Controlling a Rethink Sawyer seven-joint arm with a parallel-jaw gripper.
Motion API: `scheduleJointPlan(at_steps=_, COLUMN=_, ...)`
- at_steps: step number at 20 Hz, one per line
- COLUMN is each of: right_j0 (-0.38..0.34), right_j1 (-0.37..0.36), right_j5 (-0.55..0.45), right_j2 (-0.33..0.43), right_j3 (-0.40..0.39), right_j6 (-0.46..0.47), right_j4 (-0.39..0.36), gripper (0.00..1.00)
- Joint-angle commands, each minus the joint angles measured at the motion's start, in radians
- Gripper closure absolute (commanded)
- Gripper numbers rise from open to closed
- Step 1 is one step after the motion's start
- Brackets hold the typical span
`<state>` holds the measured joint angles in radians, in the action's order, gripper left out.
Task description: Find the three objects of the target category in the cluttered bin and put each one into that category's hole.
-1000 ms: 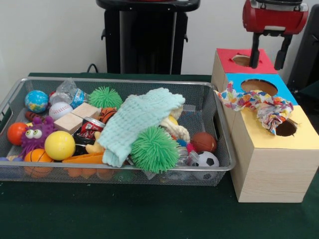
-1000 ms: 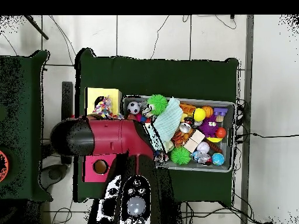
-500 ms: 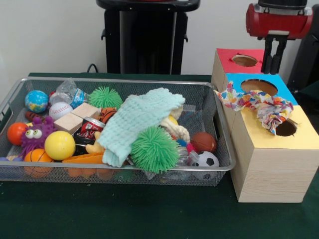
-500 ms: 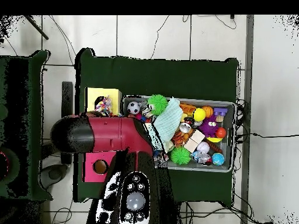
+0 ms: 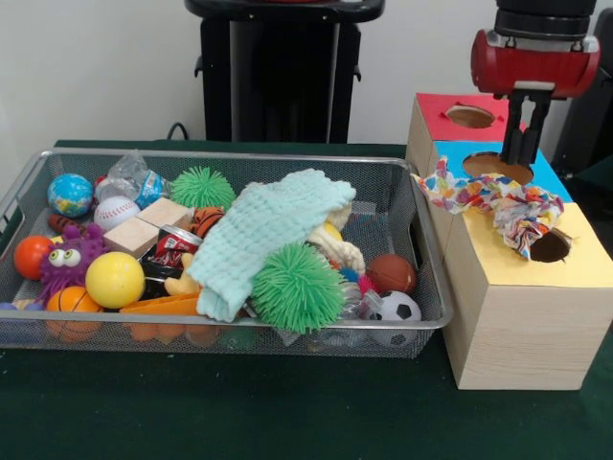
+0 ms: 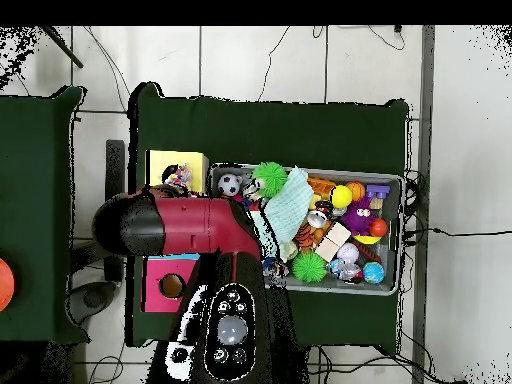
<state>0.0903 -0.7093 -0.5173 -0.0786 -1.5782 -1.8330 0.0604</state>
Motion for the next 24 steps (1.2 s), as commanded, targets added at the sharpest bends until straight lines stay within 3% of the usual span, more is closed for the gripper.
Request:
scheduleJointPlan(at_steps=1, right_j0=0.005, right_j1=0.065, right_j5=0.031, right_j2=0.011, right_j3=0.01, right_j6=-0.193, right_j4=0.014, gripper=1.0)
scheduleJointPlan(at_steps=11, right_j0=0.016, right_j1=0.075, right_j5=0.038, right_j2=0.002, right_j3=-0.007, right_j6=-0.19, right_j4=0.014, gripper=1.0)
scheduleJointPlan(at_steps=18, right_j0=0.0, right_j1=0.031, right_j5=-0.06, right_j2=0.01, right_j3=0.011, right_j6=-0.144, right_j4=0.013, gripper=1.0)
scheduleJointPlan(at_steps=24, right_j0=-0.002, right_j1=0.097, right_j5=0.034, right_j2=0.034, right_j3=-0.001, right_j6=-0.164, right_j4=0.019, gripper=1.0)
